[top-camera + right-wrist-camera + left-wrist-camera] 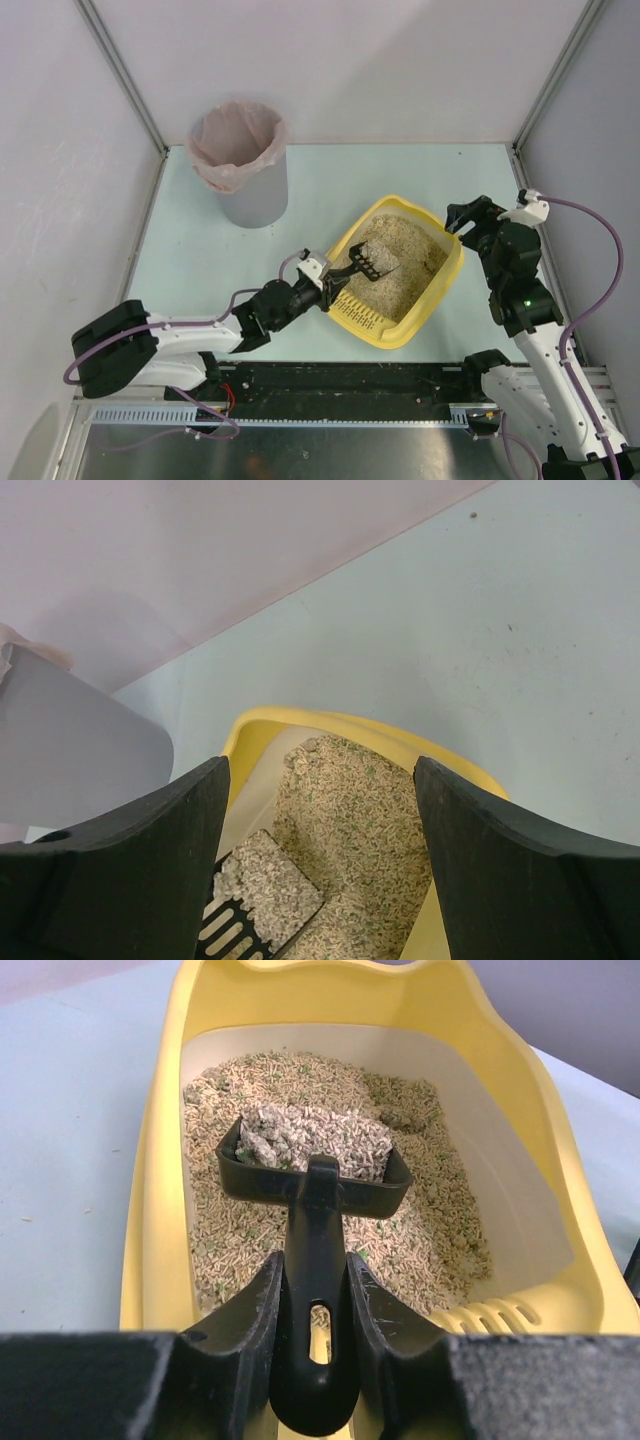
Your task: Clean the litter box
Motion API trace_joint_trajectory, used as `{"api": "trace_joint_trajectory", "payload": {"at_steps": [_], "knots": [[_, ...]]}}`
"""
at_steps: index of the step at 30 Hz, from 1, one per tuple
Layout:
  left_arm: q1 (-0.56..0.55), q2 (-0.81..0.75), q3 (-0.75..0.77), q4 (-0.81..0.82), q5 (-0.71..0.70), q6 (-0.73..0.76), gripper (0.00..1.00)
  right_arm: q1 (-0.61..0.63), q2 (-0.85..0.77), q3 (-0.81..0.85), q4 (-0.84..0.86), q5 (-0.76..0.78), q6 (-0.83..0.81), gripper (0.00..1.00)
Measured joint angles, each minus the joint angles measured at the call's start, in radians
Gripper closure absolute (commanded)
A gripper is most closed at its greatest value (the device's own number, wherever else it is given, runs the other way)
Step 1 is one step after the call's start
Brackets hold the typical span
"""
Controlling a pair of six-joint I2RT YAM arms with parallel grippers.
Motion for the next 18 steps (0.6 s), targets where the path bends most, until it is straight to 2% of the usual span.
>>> {"api": "trace_joint_trajectory", "payload": {"at_steps": [10,18], "knots": [[0.000,-0.129,-0.051,0.012,-0.009,0.008,1.00,0.000,-0.015,0.000,0.000,0.001,0.000,0.21],[0.005,-0.193,-0.082,0.012,0.037,0.016,1.00,0.000,-0.025,0.000,0.000,0.001,0.000,0.21]]}}
